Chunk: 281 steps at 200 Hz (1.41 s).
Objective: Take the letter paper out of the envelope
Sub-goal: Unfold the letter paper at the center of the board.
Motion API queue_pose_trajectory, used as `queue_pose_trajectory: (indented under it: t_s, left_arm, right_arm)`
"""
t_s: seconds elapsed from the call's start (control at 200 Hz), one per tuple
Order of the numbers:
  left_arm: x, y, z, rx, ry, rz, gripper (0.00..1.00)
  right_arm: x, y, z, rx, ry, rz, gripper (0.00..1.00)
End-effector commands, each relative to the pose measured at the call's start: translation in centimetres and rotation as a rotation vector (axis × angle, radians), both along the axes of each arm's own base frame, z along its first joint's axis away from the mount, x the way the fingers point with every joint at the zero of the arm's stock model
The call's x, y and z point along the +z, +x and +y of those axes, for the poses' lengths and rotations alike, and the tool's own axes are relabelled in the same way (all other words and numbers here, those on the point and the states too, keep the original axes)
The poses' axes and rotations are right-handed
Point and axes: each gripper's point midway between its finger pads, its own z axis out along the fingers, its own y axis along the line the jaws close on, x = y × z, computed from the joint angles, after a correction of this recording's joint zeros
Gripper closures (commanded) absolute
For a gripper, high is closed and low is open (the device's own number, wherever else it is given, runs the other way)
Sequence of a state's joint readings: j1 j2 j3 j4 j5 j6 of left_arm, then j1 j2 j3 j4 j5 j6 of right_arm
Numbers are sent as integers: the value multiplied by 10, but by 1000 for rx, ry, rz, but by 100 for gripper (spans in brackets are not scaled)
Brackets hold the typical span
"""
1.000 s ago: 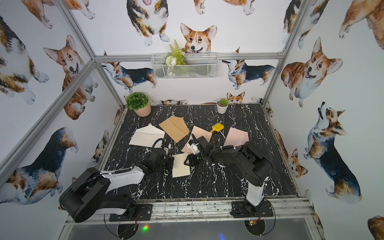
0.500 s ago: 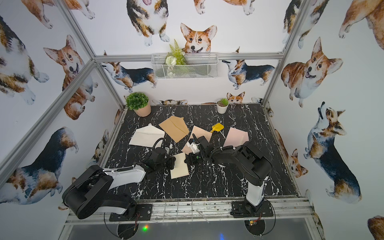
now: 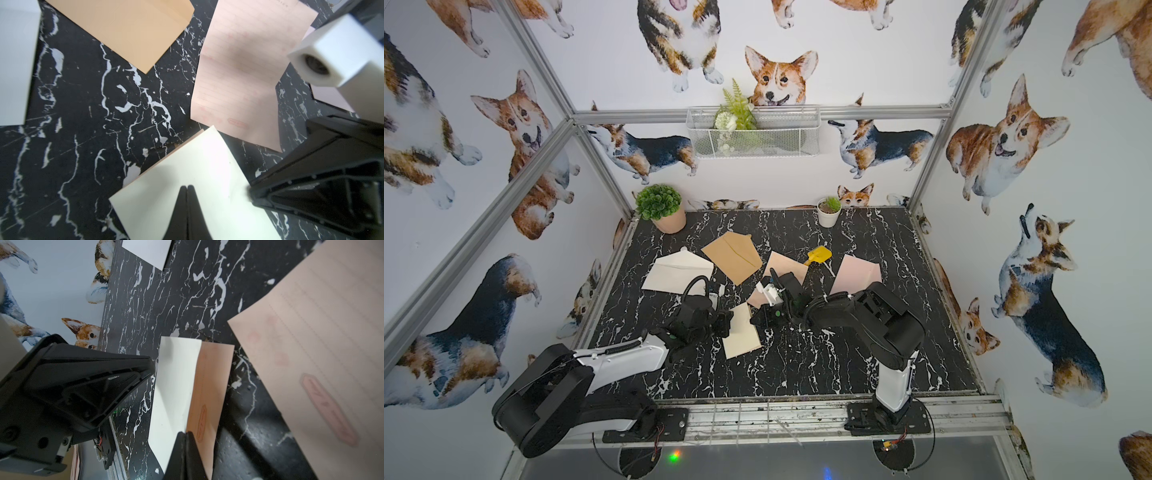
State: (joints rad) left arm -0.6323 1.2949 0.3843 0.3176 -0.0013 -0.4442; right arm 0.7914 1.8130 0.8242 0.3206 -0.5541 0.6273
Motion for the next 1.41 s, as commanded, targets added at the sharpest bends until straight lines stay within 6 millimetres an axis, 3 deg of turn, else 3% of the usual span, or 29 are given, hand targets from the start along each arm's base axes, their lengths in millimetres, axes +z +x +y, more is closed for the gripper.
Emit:
queue_pose_trajectory:
  t_s: [0.0, 0.34, 0.736, 0.996, 1.256, 1.401]
  left_arm:
    - [14, 5, 10, 39, 13, -76, 100]
    - [41, 2, 37, 131, 11, -208, 100]
    - [62, -1, 64, 209, 26, -292, 100]
    - [64, -1, 73, 241, 14, -300, 100]
    - [61, 0, 78, 261, 3, -290, 100]
    - [61, 0, 79, 267, 0, -287, 100]
  right_arm:
    - [11, 3, 5, 3, 36, -22, 100]
    - [33, 7, 2, 87, -55, -73, 100]
    - [81, 13, -1, 229, -244, -256, 100]
    - [100, -2, 14, 357, -338, -426, 100]
    - [103, -37, 33, 531, -449, -703, 100]
    - [103, -37, 34, 543, -516, -817, 100]
